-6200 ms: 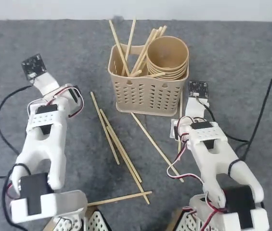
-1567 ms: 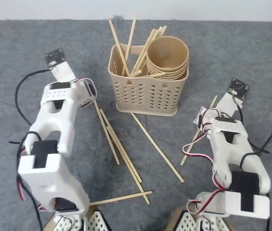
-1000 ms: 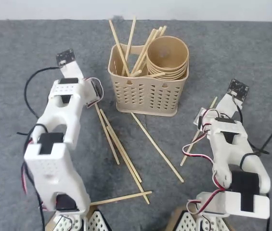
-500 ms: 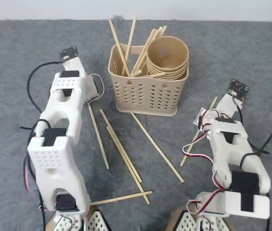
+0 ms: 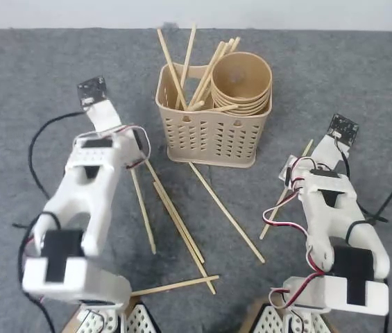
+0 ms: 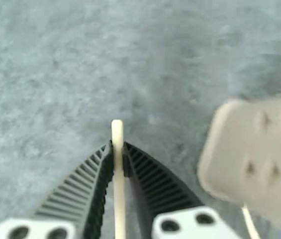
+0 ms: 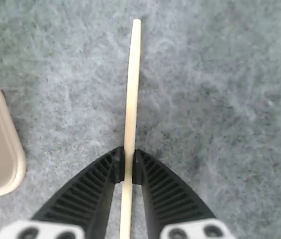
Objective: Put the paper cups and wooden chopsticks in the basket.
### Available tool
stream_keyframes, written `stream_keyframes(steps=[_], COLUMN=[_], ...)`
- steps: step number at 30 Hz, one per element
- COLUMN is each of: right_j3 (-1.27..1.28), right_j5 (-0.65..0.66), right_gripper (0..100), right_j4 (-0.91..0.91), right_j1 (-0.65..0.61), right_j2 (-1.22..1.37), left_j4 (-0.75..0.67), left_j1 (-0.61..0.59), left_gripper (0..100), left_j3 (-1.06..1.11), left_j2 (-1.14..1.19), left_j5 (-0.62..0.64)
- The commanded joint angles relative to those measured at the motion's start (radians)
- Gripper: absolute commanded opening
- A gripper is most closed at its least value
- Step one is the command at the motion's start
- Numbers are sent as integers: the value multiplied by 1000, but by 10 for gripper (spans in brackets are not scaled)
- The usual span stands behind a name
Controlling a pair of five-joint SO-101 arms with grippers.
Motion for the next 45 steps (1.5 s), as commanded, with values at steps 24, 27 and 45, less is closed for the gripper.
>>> stream_keyframes(steps=[24,27,45], right_j3=[-12,-12,-232], right_j5=[66,147,313], right_gripper=[8,8,12], right_j4=[163,162,-206], right_j1=[70,18,-395], right_j2=[-725,-906,-1109], left_j4=[-275,-275,-325], left_j1=[-21,-29,-46], left_gripper=[11,11,11], left_j3=[272,282,298], left_j2=[-327,-347,-356], left_j5=[-143,-143,-141])
